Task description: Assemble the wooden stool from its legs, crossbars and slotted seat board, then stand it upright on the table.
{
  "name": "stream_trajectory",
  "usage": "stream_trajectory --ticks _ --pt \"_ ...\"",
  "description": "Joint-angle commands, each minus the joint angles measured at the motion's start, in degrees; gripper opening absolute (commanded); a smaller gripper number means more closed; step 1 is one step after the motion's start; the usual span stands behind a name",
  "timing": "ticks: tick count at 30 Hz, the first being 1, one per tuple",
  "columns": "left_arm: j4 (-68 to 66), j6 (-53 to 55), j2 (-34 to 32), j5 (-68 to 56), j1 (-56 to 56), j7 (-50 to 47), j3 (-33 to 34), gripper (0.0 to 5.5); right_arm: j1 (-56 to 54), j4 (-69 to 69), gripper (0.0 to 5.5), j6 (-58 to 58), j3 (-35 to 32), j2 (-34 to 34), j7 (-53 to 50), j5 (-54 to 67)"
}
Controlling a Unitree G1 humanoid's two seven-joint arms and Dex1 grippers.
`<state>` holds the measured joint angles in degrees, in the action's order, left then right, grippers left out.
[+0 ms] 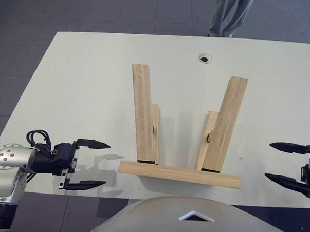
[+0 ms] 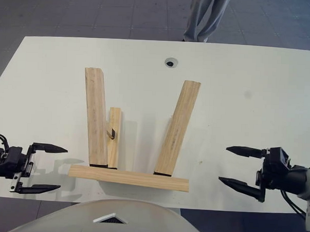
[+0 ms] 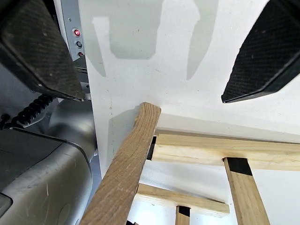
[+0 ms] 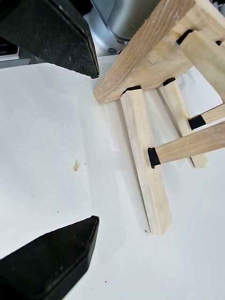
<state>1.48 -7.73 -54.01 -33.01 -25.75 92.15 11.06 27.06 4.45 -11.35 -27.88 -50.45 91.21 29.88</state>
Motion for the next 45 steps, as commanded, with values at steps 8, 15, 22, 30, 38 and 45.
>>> stream_trajectory --ticks 8,15,22,30,38,45 --pt "6.46 -0.62 5.39 4.58 1.25 -5.76 -4.71 5.49 7.96 14.57 5.5 13.96 3.1 -0.79 -1.81 -4.44" --pt "10.14 -0.18 6.05 4.88 1.34 -7.39 -6.66 5.49 8.21 24.42 5.5 12.54 7.52 0.24 -8.81 -5.73" --pt "14.33 -0.45 8.23 7.37 2.64 -13.34 -7.66 5.49 5.83 25.68 5.5 12.7 13.77 0.46 -12.72 -6.76" --pt "15.88 -0.99 8.81 9.12 3.75 -16.66 -8.55 5.24 3.41 26.35 5.25 12.31 19.9 0.01 -14.8 -6.89" --pt "15.87 -2.57 8.35 9.04 3.04 -16.06 -8.32 4.0 2.25 26.16 3.8 11.79 20.7 -0.56 -15.9 -6.56" --pt "15.44 -2.96 8.49 9.28 3.35 -16.4 -8.61 2.91 0.98 25.26 2.55 11.06 21.04 -0.5 -16.53 -6.29"
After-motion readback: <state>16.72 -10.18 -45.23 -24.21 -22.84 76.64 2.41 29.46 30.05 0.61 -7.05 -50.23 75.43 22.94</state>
